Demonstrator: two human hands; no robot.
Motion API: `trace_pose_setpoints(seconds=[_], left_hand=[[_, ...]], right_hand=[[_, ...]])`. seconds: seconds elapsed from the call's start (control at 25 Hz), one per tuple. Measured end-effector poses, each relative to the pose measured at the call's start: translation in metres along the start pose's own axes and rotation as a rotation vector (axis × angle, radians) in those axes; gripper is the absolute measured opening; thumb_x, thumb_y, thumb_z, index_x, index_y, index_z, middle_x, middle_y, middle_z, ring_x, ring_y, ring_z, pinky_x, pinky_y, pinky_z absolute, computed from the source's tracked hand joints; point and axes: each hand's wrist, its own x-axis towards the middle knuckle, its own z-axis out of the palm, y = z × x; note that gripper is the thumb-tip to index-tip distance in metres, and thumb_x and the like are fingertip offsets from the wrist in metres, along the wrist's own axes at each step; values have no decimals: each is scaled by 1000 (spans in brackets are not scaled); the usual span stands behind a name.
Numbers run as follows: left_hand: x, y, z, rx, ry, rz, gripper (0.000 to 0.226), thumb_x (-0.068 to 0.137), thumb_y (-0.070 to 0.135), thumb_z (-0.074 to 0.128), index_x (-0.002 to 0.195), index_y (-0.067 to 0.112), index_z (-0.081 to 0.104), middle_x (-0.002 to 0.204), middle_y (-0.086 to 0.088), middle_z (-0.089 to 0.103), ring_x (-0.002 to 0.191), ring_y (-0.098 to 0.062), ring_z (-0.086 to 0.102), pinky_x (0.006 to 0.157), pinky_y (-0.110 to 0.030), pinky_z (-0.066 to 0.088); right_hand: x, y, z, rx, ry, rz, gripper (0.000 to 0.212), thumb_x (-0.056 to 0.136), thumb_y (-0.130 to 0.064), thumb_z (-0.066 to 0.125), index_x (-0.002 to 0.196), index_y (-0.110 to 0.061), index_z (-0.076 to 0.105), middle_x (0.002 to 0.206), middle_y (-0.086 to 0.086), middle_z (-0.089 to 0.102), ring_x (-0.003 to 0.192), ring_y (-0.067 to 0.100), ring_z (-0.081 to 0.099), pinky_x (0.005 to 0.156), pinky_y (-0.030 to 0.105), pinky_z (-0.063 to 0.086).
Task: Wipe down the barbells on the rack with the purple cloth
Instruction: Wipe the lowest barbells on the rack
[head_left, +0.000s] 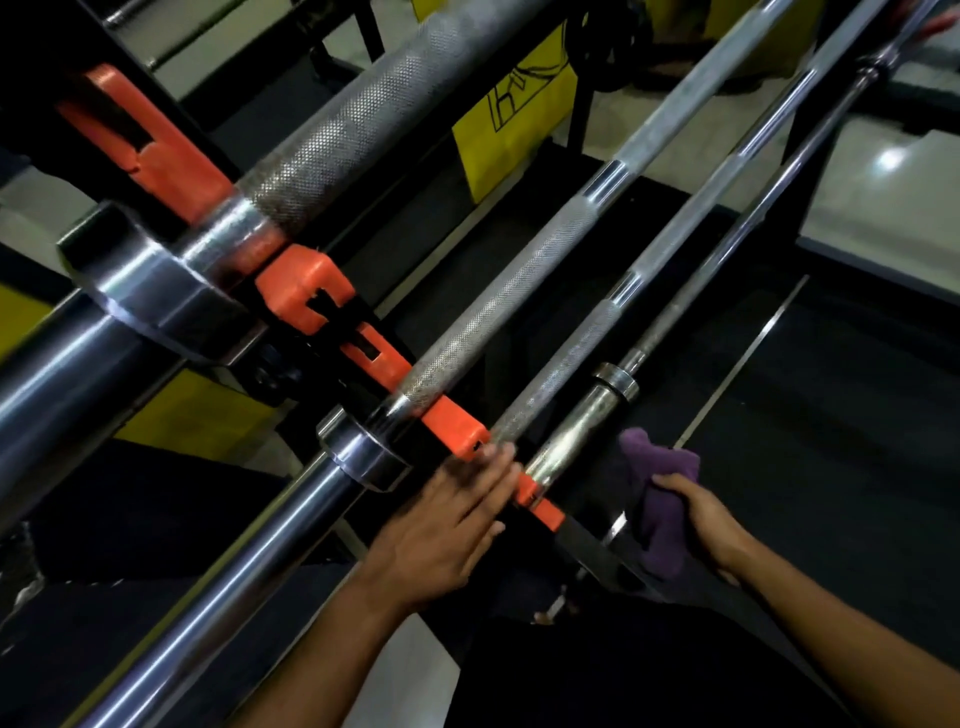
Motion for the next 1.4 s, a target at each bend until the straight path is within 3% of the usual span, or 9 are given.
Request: trace_pose_setpoints(seconds=[0.16, 0.24, 0.36, 0.44, 0.68, 0.88, 1.08, 1.2, 1.4], left_hand=[[73, -7, 9, -114, -49, -29, 62, 104, 29, 44, 158, 12, 19, 167, -5, 11, 154, -17, 8, 123, -43, 21], [102, -18, 28, -131, -143, -91, 66, 103, 32, 41, 159, 14, 12, 168, -3, 2, 154, -16, 0, 121, -45, 25], [115, -26, 51, -52, -209, -109, 63, 100, 31, 37, 157, 7, 22, 166, -9, 10, 154, -22, 5, 117, -46, 31], [117, -26, 53, -17, -189, -60, 60, 99, 29, 33, 153, 0, 30, 163, -16, 20, 152, -28, 14, 114, -47, 36], [111, -31, 65, -12, -165, -34, 59, 100, 28, 33, 152, 0, 29, 162, -17, 21, 152, -31, 17, 111, -50, 39], [115, -23, 54, -49, -164, -79, 59, 96, 21, 39, 151, 0, 32, 163, -14, 21, 151, -28, 20, 110, -49, 41], [112, -21, 50, -87, -176, -103, 57, 99, 21, 29, 152, 0, 32, 164, -13, 21, 152, -26, 19, 113, -48, 37], [112, -18, 43, -105, -138, -109, 54, 100, 17, 32, 152, -1, 32, 163, -13, 21, 152, -24, 17, 121, -40, 26], [113, -20, 39, -163, -155, -76, 55, 100, 1, 41, 153, -2, 25, 164, -14, 16, 154, -24, 10, 124, -32, 14]], right_hand=[[19, 2, -2, 532, 64, 113, 41, 93, -34, 57, 120, -3, 62, 110, 21, 73, 103, 33, 66, 97, 44, 51], [50, -4, 21, 707, 149, 108, 43, 92, -39, 55, 115, -5, 65, 100, 16, 75, 93, 29, 67, 90, 39, 51], [101, -19, 68, 910, 221, 30, 43, 84, -51, 58, 106, -16, 70, 103, 9, 69, 90, 25, 66, 87, 35, 52], [123, -26, 88, 990, 253, -15, 54, 86, -54, 50, 116, -13, 69, 109, 14, 70, 96, 31, 67, 92, 37, 53], [136, -11, 103, 981, 179, 29, 54, 95, -52, 34, 96, -10, 68, 83, 15, 73, 73, 30, 70, 76, 35, 51], [112, 29, 121, 933, 65, 135, 56, 94, -50, 36, 108, -7, 68, 91, 16, 74, 79, 31, 71, 83, 38, 49], [145, 0, 95, 1019, 240, -63, 49, 91, -48, 36, 103, -11, 67, 101, 17, 67, 88, 32, 65, 83, 36, 51], [161, 3, 93, 1063, 183, -95, 47, 93, -44, 33, 99, -10, 65, 90, 14, 71, 84, 31, 68, 77, 30, 55], [150, 42, 117, 927, -42, 58, 63, 98, -53, 28, 124, -7, 62, 124, 20, 65, 113, 35, 62, 109, 49, 44]])
